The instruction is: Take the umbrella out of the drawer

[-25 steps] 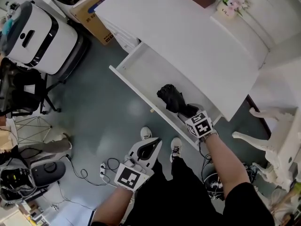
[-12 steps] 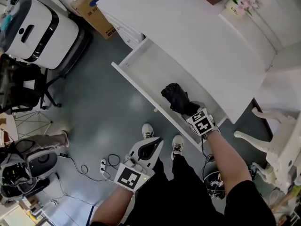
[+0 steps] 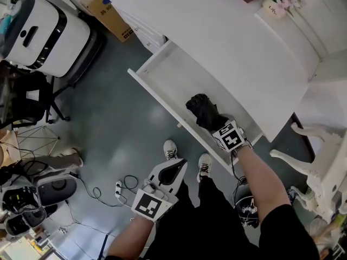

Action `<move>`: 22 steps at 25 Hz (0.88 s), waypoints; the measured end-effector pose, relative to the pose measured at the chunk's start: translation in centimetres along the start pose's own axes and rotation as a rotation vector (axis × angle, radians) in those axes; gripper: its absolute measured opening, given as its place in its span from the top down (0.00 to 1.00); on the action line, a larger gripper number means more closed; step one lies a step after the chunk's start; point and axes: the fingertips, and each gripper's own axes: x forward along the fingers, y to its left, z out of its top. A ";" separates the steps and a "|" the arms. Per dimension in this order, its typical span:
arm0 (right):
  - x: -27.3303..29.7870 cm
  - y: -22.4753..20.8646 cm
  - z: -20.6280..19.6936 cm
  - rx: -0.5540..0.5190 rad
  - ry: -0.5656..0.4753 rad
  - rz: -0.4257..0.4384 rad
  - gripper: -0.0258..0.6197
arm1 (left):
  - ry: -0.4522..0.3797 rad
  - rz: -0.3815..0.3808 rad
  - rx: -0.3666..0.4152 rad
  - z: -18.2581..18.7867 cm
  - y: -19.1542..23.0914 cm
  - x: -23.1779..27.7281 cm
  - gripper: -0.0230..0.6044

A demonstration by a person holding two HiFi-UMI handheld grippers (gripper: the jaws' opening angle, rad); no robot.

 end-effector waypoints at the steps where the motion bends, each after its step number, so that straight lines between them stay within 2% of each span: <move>1: 0.1 0.0 0.0 0.000 0.001 -0.001 0.55 | 0.001 0.001 -0.002 0.0 0.0 0.0 0.97; 6: -0.1 0.0 0.1 -0.001 -0.007 -0.005 0.56 | -0.001 0.000 0.005 0.1 -0.1 -0.4 0.97; 11: -1.6 0.1 0.7 -0.024 -0.036 -0.043 0.57 | -0.010 -0.003 0.022 0.8 -0.6 -0.8 0.97; 22: -10.1 1.7 3.8 -0.008 -0.264 -0.063 0.57 | -0.049 -0.013 0.049 1.7 -3.7 -1.5 0.97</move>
